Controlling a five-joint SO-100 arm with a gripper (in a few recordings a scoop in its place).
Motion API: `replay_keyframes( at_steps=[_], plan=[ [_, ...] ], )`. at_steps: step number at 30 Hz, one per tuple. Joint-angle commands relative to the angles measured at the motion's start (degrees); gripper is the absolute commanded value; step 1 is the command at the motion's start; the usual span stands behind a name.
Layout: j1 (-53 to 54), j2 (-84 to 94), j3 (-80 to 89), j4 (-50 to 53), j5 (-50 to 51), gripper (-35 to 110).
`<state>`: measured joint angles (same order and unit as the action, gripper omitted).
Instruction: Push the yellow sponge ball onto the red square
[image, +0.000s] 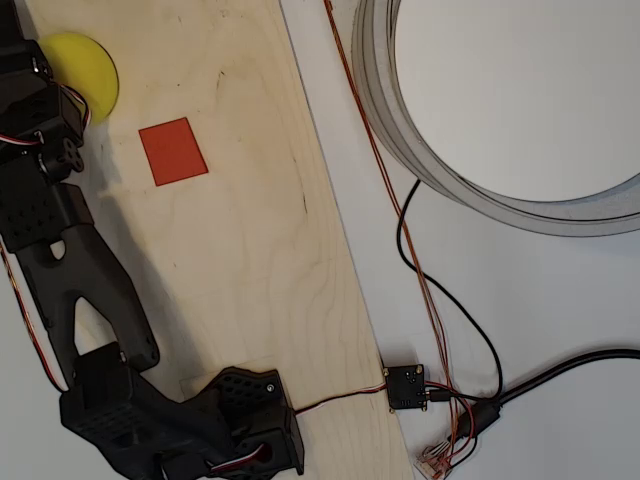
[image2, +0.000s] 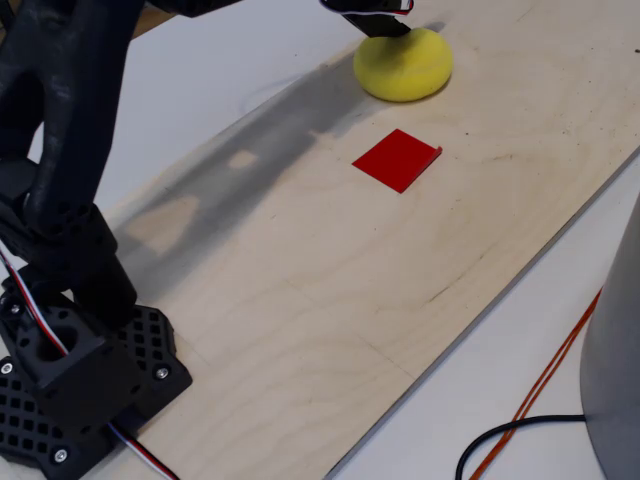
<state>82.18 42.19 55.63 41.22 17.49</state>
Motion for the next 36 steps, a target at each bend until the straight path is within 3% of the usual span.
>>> replay_keyframes(
  at_steps=[1,11,36],
  plan=[
    [1.4,4.0,4.4,0.5,0.9,30],
    [0.9,15.0,25.0,-8.8,1.1,29],
    [0.8,30.2,48.4,-15.3,2.0,29]
  ],
)
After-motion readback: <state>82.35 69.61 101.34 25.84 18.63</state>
